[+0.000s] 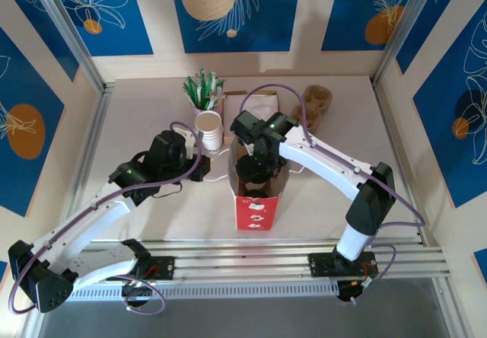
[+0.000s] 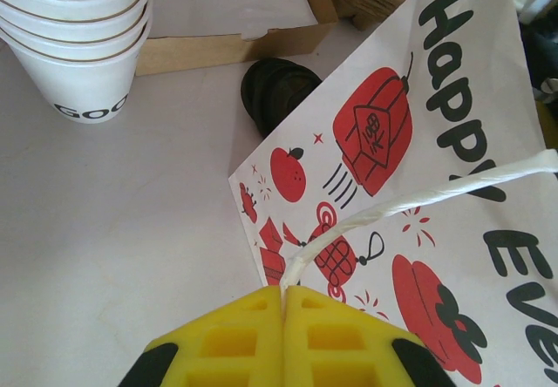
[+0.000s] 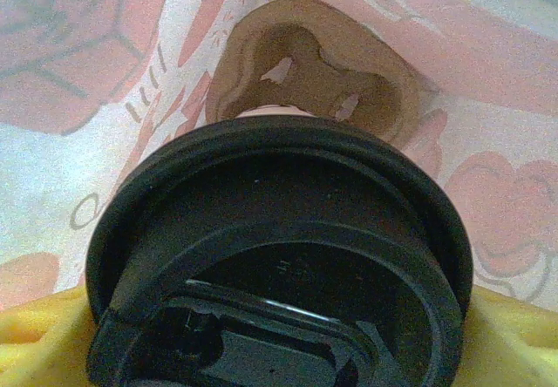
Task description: Pack the takeout coffee
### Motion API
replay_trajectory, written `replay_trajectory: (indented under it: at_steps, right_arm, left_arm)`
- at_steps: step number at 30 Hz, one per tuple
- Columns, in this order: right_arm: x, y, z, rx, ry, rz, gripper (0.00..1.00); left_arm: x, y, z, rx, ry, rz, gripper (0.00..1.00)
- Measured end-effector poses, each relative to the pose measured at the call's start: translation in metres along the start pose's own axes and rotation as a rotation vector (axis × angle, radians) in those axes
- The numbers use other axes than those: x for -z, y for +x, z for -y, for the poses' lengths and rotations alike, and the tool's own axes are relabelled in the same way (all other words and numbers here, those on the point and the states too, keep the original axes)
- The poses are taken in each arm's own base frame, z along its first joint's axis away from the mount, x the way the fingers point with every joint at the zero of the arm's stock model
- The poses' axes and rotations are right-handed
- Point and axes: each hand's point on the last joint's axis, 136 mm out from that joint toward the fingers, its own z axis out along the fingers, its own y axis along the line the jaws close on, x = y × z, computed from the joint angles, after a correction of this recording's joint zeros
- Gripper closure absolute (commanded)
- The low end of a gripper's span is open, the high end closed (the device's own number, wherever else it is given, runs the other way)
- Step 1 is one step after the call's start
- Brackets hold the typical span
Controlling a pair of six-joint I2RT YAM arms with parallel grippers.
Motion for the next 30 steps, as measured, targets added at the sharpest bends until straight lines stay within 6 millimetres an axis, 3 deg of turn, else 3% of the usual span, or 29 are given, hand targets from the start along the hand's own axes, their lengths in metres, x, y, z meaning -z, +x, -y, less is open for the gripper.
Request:
replay_trajectory:
  at_steps: [30]
  right_arm:
    - [-0.026,0.001,0.010,-0.037,0.002,-0.035,0.28]
  left_arm:
    - [-0.001,0.001,0.002,-0.004,0.004,-0.002,1.00]
